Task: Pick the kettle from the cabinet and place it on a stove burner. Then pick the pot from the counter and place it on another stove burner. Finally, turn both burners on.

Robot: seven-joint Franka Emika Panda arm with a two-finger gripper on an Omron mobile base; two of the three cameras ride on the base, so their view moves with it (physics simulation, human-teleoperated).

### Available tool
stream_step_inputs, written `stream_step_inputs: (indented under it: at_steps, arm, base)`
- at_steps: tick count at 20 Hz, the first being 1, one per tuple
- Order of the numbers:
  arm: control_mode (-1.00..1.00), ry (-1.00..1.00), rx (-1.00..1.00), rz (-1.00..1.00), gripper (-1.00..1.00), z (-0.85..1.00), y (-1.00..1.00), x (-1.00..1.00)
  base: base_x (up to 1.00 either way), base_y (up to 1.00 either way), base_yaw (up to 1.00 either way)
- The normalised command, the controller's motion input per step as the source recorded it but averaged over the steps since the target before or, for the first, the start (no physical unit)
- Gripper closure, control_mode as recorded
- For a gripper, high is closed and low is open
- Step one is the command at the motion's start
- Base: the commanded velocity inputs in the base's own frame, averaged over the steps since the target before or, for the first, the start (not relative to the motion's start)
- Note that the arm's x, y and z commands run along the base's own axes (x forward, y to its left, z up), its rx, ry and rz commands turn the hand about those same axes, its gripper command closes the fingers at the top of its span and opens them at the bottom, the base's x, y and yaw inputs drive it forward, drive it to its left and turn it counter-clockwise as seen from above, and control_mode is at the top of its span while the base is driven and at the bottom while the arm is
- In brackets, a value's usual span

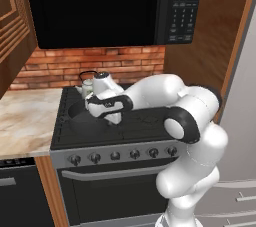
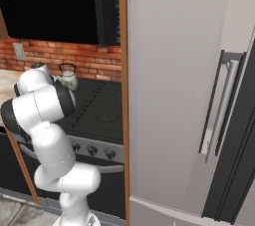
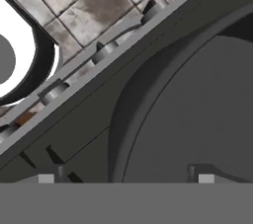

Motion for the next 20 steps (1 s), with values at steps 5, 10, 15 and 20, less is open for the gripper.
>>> stream_step_inputs:
  at_steps: [5,10,15,20]
  arm:
    - [-1.00,-0.09,0.00,0.00,-1.00,0.14,0.00,-0.16]
    - [-1.00,-0.08,-0.01,0.00,-1.00,0.18,0.00,-0.17]
    - [-1.00,-0.02,-0.01,0.00,-1.00,0.26,0.00,-0.16]
    - [-1.00,-0.01,-0.02,0.00,-1.00,0.23,0.00,-0.17]
  base:
    - [0.00,0.00,0.00]
    - [0.00,0.00,0.00]
    - [0.00,0.00,0.00]
    - [0.00,0.00,0.00]
